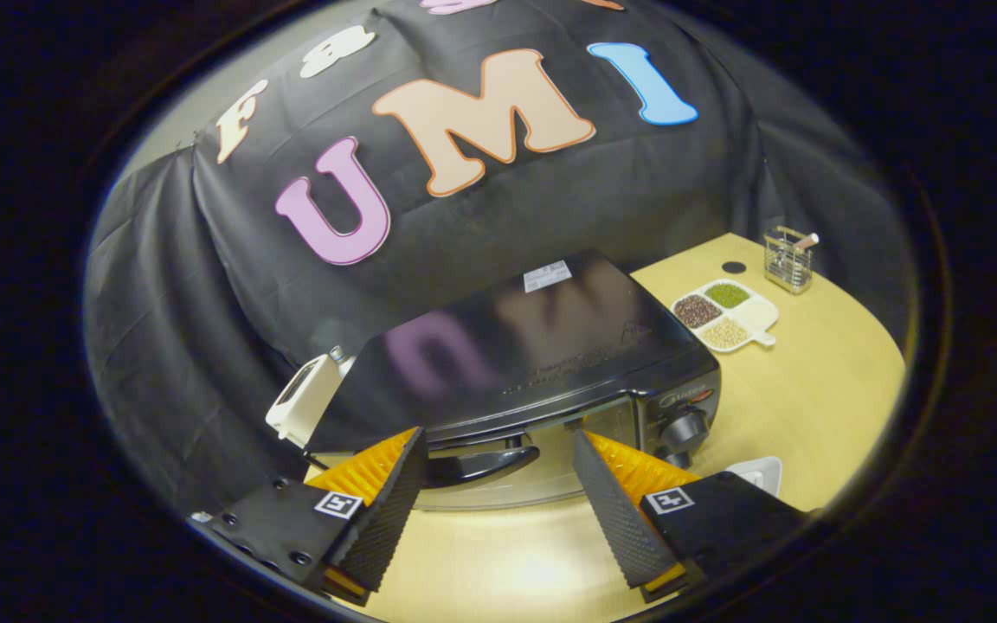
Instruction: Open the toaster oven, put the food inside, and close the toaster oven door.
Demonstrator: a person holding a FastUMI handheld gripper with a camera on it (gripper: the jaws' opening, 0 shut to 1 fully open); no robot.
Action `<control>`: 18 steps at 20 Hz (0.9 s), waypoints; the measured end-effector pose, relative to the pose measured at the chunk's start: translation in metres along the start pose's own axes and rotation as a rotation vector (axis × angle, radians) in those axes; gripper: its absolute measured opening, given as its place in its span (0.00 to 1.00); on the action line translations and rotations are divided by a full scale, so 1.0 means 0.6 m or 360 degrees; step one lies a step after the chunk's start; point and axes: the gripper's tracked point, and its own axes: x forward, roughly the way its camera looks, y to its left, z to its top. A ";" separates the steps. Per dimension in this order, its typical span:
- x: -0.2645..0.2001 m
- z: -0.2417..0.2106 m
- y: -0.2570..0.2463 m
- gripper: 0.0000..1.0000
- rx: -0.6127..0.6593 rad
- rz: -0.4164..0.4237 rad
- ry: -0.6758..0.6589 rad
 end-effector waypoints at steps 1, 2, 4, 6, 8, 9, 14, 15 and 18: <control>-0.012 0.018 0.000 0.98 -0.0111 -0.0012 -0.0038; -0.027 0.038 0.010 0.96 -0.0207 -0.0011 -0.0096; -0.067 0.088 0.036 0.96 -0.0296 -0.0005 -0.0223; -0.107 0.140 0.058 0.96 -0.0301 0.0013 -0.0345; -0.147 0.189 0.070 0.96 -0.0317 0.0024 -0.0450; -0.168 0.208 0.078 0.96 -0.0334 0.0042 -0.0489; -0.273 0.263 0.059 0.96 -0.0424 -0.0063 -0.0689; -0.288 0.265 0.052 0.96 -0.0418 -0.0088 -0.0706; -0.325 0.275 0.015 0.96 -0.0343 -0.0188 -0.0756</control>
